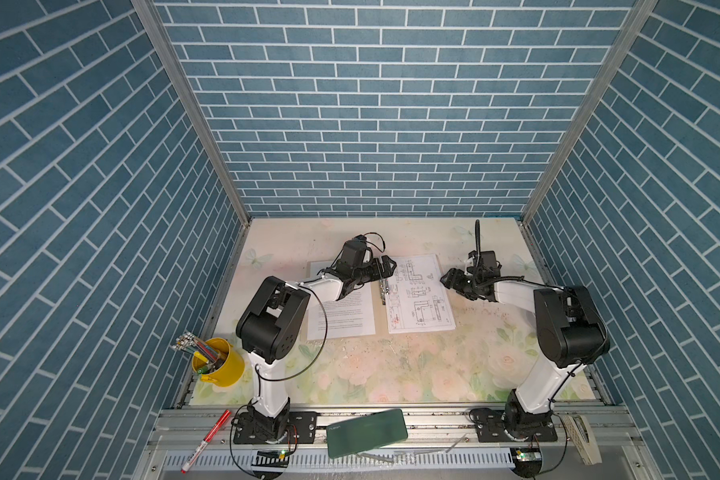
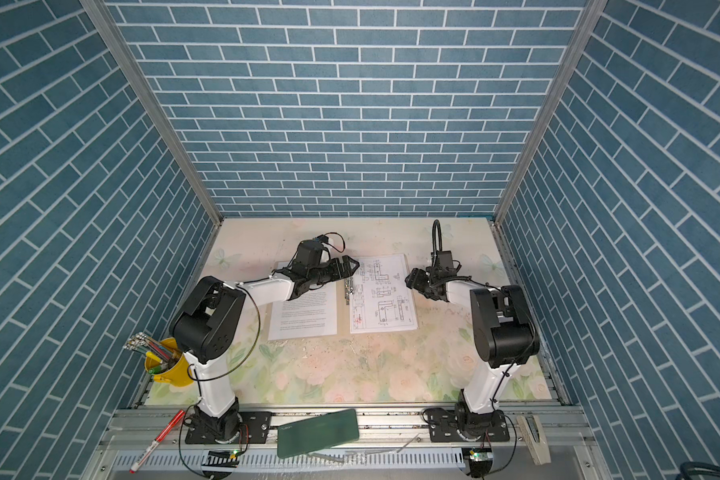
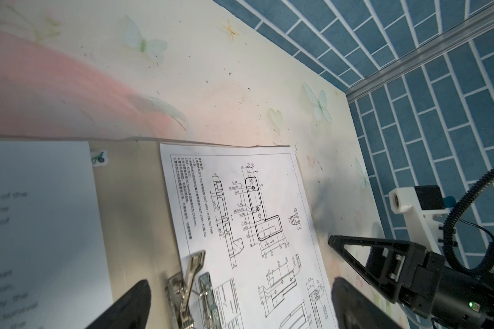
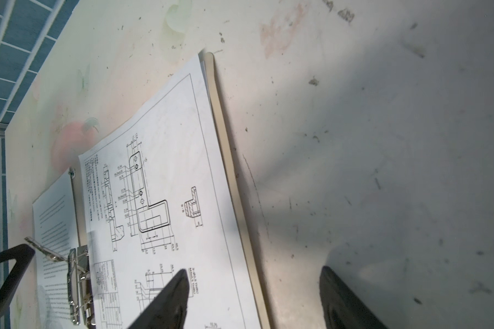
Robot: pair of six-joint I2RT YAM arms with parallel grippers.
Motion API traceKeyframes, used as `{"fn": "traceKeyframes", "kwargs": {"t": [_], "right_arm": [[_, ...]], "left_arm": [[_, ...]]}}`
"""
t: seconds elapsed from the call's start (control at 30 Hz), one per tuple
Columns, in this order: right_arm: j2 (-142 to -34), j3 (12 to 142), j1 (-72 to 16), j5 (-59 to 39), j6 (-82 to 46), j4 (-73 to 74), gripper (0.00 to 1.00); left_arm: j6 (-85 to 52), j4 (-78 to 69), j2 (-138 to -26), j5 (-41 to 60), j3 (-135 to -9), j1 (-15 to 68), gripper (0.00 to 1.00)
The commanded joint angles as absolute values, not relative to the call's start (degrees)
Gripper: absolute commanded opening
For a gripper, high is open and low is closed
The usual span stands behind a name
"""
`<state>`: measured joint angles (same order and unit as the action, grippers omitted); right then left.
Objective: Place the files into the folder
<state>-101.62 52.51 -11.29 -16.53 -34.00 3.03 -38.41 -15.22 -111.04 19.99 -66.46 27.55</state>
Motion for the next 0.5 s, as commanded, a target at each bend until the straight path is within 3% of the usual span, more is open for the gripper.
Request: {"fn": "traceKeyframes", "kwargs": {"t": [0.0,0.47], "right_arm": [[-101.78,50.11,-10.92,-14.94,-33.31,-0.89,0.72],[-101.20,48.96,-10.84,-15.42,-33.98,-0.64,0.72]], "left_arm": [[-35.50,-14.32,-114.19,24.03,-69.14,26.57,1.00],[-38.78,-24.92,-114.67,30.76,-67.66,27.06,1.00]]}}
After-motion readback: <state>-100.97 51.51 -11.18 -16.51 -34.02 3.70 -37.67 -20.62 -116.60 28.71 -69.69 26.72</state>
